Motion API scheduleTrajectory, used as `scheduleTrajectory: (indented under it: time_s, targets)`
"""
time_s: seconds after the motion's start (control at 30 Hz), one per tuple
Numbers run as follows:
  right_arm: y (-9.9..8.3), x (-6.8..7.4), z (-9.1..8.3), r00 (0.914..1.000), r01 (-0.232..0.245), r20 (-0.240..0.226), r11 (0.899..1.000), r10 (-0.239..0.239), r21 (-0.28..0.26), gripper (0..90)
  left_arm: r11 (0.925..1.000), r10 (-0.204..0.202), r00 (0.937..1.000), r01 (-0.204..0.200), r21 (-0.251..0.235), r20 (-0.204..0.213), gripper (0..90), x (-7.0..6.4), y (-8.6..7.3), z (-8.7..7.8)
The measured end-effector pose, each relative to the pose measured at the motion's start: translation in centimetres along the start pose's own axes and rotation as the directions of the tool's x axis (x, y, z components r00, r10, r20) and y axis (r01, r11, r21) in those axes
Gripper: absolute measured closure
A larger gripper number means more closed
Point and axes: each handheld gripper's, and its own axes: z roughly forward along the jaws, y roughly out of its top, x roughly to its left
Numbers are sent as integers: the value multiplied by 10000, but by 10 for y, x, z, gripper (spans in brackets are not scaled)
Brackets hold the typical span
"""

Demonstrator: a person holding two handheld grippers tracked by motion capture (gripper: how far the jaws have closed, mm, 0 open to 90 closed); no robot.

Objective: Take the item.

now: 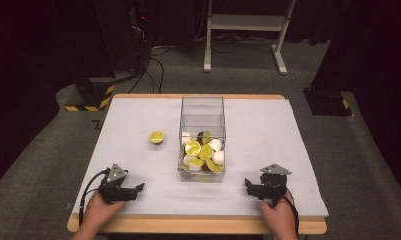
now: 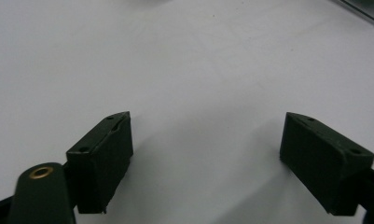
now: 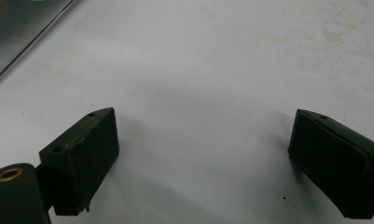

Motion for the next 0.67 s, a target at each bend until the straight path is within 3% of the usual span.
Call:
scheduleTrajectory:
  time_s: [0.13, 0.67]
  targets:
    - [0, 0, 0, 10000, -10, -4, 10000, 10, -7, 82, 9990, -388, 9991, 384, 217, 184, 178, 4, 2, 0]
    - [0, 0, 0, 10000, 4, 17, 10000, -4, -22, 83, 9990, -379, 9991, 373, 239, 215, 178, 5, 2, 0]
